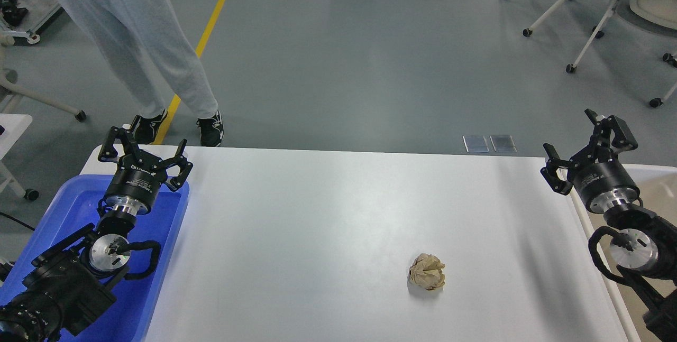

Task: Tidy desktop
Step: 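Raise the right gripper and swing it over the crumpled paper ball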

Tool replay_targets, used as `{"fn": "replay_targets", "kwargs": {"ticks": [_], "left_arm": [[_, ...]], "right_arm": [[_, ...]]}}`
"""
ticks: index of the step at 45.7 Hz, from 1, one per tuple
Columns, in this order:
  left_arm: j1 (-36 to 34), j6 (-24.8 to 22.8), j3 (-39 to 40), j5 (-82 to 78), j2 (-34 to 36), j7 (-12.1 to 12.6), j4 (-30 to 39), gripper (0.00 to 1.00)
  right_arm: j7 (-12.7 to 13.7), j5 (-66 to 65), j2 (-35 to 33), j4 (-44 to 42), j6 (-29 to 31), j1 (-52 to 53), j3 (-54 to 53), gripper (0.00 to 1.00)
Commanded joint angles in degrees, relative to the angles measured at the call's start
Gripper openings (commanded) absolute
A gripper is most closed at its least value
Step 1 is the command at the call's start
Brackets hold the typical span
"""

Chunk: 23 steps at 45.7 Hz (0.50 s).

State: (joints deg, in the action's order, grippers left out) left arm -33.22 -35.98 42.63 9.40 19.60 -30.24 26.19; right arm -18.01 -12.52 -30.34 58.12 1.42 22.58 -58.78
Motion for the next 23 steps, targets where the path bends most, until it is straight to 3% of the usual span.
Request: {"fn": "replay_targets", "kwargs": {"ticks": [1,15,23], "left_arm": [[-0.1,-0.1,0.0,0.0,0.0,0.1,0.0,1.00],[-0.2,-0.1,0.0,0.0,0.0,0.1,0.0,1.00],[-0.2,-0.1,0.0,0.0,0.0,0.1,0.0,1.00]], "right_arm": [[2.9,0.0,-7.8,9.1,-0.7,-0.8,2.9,1.00],[7.8,-8.6,-13.3,16.4,-2.5,1.9,9.0,1.00],[8.7,-20.5,-16.2,18.6,-2.2,7.2,19.6,1.00]]}}
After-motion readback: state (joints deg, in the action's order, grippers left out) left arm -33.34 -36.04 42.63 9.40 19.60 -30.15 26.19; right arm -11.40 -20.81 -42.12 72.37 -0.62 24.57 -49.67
